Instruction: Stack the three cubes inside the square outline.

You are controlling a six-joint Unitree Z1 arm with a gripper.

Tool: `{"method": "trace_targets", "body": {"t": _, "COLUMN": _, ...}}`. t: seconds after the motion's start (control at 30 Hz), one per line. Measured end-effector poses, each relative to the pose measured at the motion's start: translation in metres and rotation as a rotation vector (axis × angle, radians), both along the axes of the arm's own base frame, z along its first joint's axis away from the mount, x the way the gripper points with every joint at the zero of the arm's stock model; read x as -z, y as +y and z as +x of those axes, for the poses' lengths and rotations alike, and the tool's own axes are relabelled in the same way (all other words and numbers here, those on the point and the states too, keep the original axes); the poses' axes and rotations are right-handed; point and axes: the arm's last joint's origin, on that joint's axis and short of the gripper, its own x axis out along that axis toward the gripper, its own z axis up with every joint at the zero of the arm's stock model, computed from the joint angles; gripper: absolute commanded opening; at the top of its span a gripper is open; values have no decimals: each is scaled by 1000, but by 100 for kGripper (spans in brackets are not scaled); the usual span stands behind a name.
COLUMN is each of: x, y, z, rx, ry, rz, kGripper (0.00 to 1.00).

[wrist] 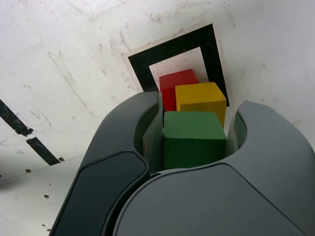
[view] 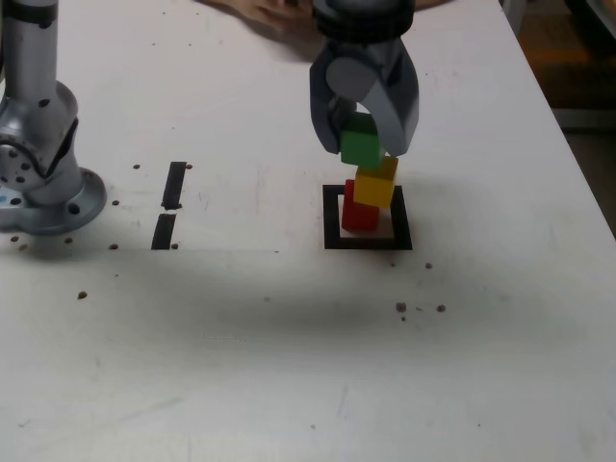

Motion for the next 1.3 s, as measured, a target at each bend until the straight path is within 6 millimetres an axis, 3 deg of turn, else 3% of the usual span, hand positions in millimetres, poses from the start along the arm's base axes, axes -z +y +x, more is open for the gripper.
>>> {"method": "trace_targets", "body": {"t": 0.2, "x": 1, "y": 1, "z": 3, "rx": -6, "ry": -17, "rz": 17, "kGripper": 35}}
{"method": "trace_targets", "body": {"t": 0.57, "x": 6, "y": 3, "z": 4, "rx": -14, "ry": -10, "rz": 34, "kGripper": 45}}
{"method": "trace_targets", "body": {"t": 1.3, "x": 10, "y": 2, "z": 3, "rx": -14, "ry": 5, "rz": 26, "kGripper": 78}}
